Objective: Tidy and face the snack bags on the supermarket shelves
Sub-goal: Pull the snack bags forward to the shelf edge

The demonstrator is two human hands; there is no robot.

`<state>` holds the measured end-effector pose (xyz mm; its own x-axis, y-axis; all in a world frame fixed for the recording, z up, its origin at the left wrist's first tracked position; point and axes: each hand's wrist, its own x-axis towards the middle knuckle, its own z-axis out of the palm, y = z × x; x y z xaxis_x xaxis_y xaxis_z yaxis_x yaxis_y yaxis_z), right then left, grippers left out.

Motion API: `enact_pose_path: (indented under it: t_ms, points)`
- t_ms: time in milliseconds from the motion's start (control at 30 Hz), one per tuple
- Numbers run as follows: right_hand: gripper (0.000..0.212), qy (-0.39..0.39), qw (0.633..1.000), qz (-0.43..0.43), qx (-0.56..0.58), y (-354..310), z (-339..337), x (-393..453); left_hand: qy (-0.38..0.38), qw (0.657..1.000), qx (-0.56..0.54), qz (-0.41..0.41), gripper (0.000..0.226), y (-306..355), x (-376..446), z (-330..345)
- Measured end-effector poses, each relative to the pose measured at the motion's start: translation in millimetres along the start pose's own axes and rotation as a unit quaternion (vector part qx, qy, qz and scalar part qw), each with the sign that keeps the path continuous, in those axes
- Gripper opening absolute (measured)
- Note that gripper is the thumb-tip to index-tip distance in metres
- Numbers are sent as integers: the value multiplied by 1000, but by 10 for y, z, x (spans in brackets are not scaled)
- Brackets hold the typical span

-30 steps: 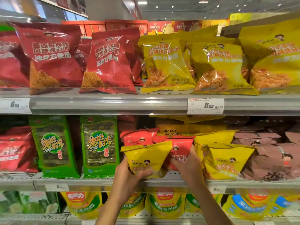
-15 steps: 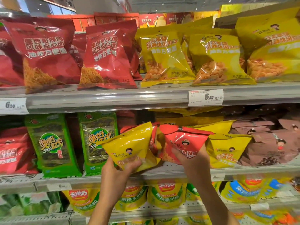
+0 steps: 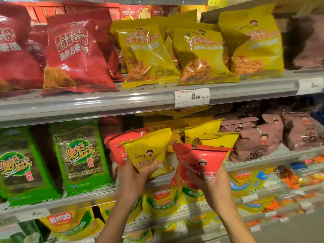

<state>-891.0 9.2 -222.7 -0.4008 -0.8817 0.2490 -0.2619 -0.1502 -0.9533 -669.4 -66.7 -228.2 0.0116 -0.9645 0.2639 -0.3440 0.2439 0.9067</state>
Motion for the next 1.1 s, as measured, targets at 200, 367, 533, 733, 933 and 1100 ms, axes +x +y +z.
enact_pose_path:
  t_ms: [200,367,533,733,933,1100]
  points:
    - [42,-47,999,26,-7,83,-418,-26,-36,999,11,-11,38,37,181,396]
    - [51,-51,998,7,-35,125,-635,-95,-65,996,24,-48,34,49,358,543]
    - [59,-42,996,24,-81,211,-733,-177,-114,992,32,-36,11,88,460,621]
    - [63,-58,997,31,-44,256,-759,-242,-92,995,22,-44,39,21,402,650]
    - [62,-68,997,18,-1,199,-594,-194,-67,995,73,-29,25,-17,219,511]
    - [49,-106,994,21,8,101,-336,-71,-19,990,130,46,7,-5,22,225]
